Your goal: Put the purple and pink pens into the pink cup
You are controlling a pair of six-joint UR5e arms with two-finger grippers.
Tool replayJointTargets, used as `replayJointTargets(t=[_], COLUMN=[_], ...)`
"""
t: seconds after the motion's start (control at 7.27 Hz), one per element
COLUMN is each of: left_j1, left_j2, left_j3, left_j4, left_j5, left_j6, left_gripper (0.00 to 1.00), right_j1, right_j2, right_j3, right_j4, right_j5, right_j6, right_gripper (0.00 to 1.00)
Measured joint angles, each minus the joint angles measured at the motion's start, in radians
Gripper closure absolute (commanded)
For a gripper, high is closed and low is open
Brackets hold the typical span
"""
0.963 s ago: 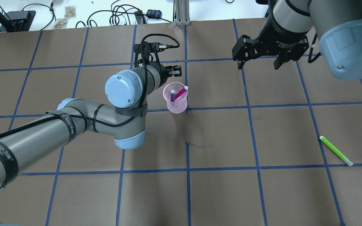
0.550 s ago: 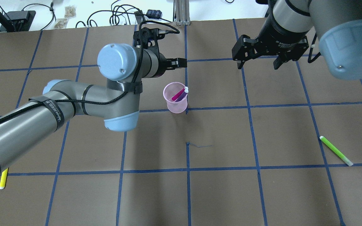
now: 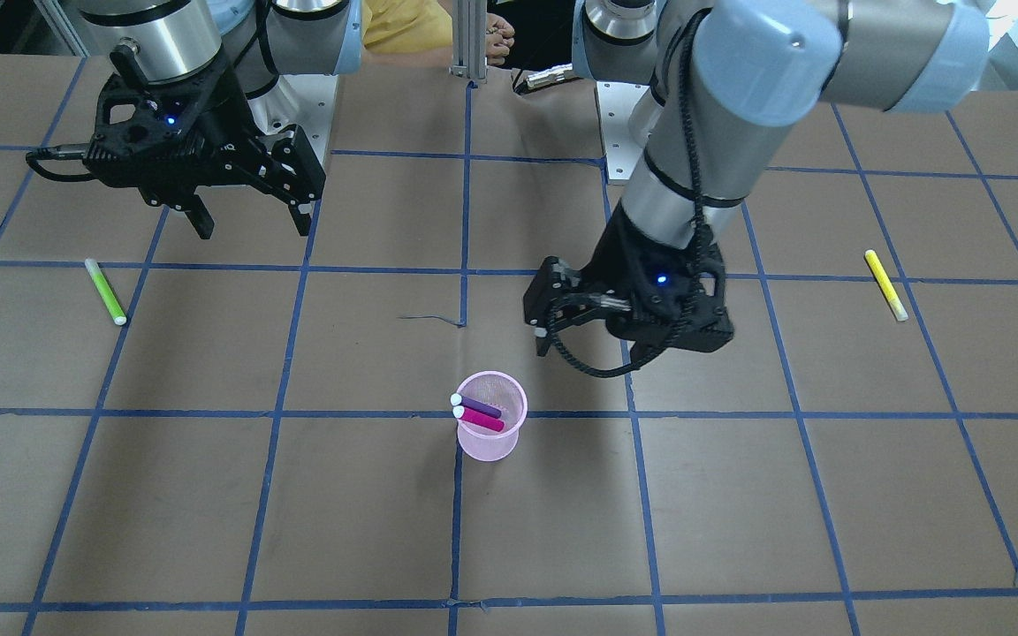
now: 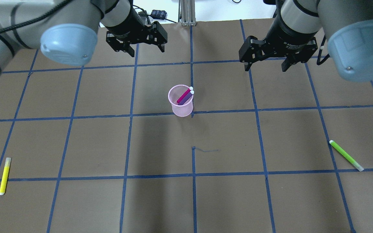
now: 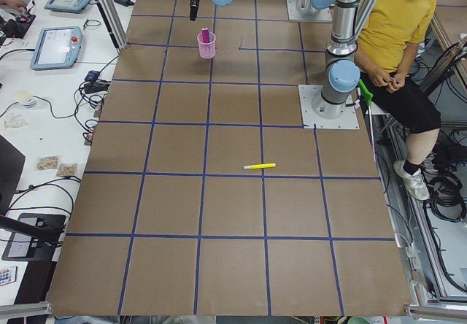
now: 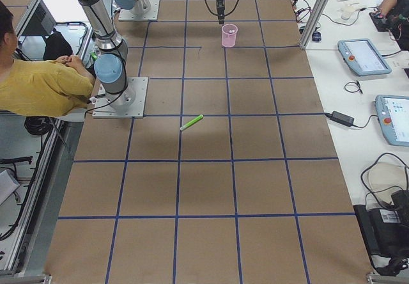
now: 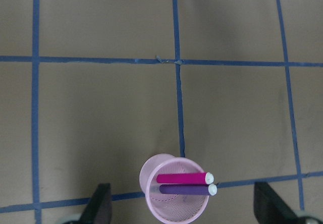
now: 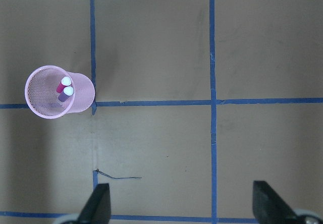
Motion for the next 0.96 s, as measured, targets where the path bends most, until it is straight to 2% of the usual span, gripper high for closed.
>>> replayJointTargets(t=[0.14,0.41,0.69,0.96], left_j1=[0.054,0.107,0.114,0.111], left_j2=[0.041,0.144,0.179,0.193], left_j3=[0.016,0.019,0.000,-0.016], left_j4=[-0.102,-0.264,-0.312,-0.305], left_j5=[0.027,0.168,0.197,0.183], left_j6=[0.090,0.190,0.195,0.210], left_gripper=[0.00,0.00,0.00,0.00], right_j1=[0.000,0.000,0.000,0.000], right_j2=[0.000,0.001,0.001,0.001], right_j3=[0.000,0.000,0.000,0.000], right_j4=[0.000,0.000,0.000,0.000], right_j5=[0.000,-0.001,-0.001,-0.001], right_j6=[-0.001,-0.004,-0.006,-0.007], right_gripper=[0.00,0.00,0.00,0.00])
